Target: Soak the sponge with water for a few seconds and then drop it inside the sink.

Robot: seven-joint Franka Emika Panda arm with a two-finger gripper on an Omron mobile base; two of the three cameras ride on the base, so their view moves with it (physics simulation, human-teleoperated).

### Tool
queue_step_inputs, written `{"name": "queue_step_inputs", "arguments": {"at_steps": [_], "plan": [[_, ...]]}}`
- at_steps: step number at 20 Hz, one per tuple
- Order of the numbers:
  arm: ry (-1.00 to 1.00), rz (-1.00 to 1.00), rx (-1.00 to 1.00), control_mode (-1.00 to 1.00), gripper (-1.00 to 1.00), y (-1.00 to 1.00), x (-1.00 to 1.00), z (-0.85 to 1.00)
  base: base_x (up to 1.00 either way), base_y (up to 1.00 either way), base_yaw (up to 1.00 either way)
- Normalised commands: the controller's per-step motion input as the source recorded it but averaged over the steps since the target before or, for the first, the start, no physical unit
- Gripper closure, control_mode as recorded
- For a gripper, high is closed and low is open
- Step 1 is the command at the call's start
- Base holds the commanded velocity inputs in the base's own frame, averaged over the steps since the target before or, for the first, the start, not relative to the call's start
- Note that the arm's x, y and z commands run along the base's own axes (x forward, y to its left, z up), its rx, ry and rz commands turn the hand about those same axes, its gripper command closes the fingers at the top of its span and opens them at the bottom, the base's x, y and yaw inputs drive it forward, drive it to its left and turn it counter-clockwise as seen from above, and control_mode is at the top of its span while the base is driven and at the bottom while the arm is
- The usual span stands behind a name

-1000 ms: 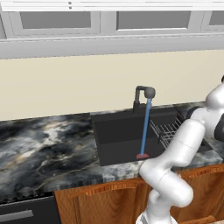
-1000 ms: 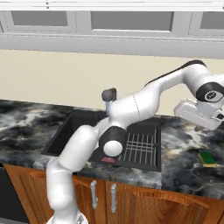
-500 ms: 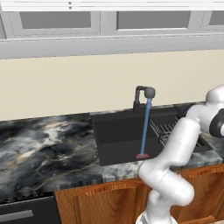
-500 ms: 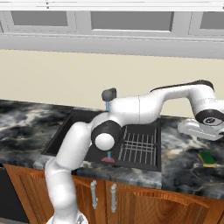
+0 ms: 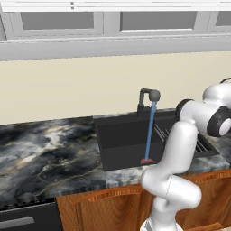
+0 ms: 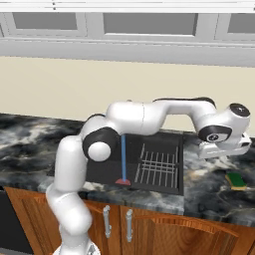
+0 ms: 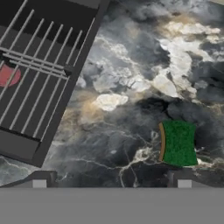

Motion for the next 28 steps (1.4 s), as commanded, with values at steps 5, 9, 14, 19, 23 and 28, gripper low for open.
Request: {"name": "queue_step_inputs", "arguments": {"at_steps": [5,9,14,19,23,28], "plan": [[-0.01,0.00,-0.31,-1.00,-1.00,0.01,0.00,0.08,0.00,0.00,0.00],[0.09,-0.02,-0.07,-1.00,-1.00,-0.01,0.01,0.09,0.00,0.00,0.00],[0.08,-0.01,0.00,-1.00,-1.00,-0.08,0.16,0.04,0.00,0.00,0.00],[0.10,-0.06,0.06,-1.00,-1.00,-0.18,0.10,0.12,0.00,0.00,0.00],[0.09,-0.07,0.08,-1.00,-1.00,-0.30,0.00,0.12,0.00,0.00,0.00],[0.07,-0.06,0.11,-1.00,-1.00,-0.36,0.00,0.08,0.00,0.00,0.00]]}}
